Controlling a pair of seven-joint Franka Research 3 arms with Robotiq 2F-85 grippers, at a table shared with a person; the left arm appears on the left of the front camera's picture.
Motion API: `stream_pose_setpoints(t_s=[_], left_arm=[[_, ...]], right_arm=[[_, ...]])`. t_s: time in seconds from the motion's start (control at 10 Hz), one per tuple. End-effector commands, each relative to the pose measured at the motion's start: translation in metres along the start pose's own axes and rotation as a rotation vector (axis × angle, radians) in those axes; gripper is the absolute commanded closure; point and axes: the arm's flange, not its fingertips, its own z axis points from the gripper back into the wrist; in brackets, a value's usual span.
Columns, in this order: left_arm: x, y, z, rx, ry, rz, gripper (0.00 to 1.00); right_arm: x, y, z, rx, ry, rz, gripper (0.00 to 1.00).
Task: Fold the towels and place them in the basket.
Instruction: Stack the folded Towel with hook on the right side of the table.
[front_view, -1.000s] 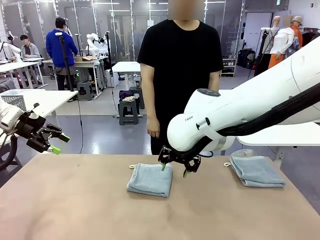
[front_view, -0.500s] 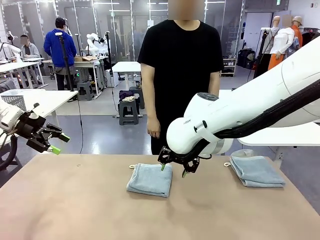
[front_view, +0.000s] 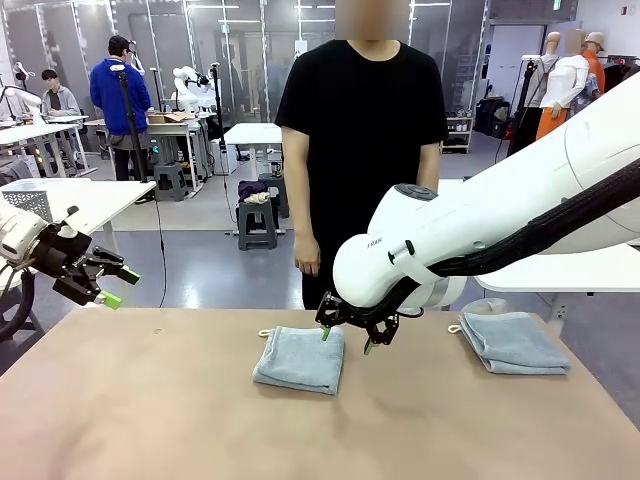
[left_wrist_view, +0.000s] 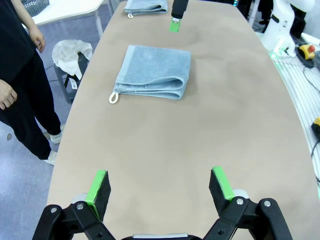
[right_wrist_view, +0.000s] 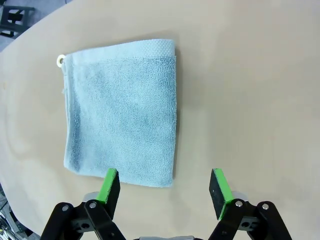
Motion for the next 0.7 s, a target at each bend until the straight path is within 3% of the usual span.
stream_pose_setpoints(t_s=[0.0,0.6], left_arm=[[0.0024,-0.0006,0.0012,0.001,0.0,-0.005,0.0],[0.0024,-0.0006,0.0012,0.001,0.0,-0.005,0.0]], right_arm=[[-0.0024,0.0002,0.0021,0.0,-0.002,-0.003,0.1],[0.0,0.0,0.0,0.0,0.0,0.0,0.09]])
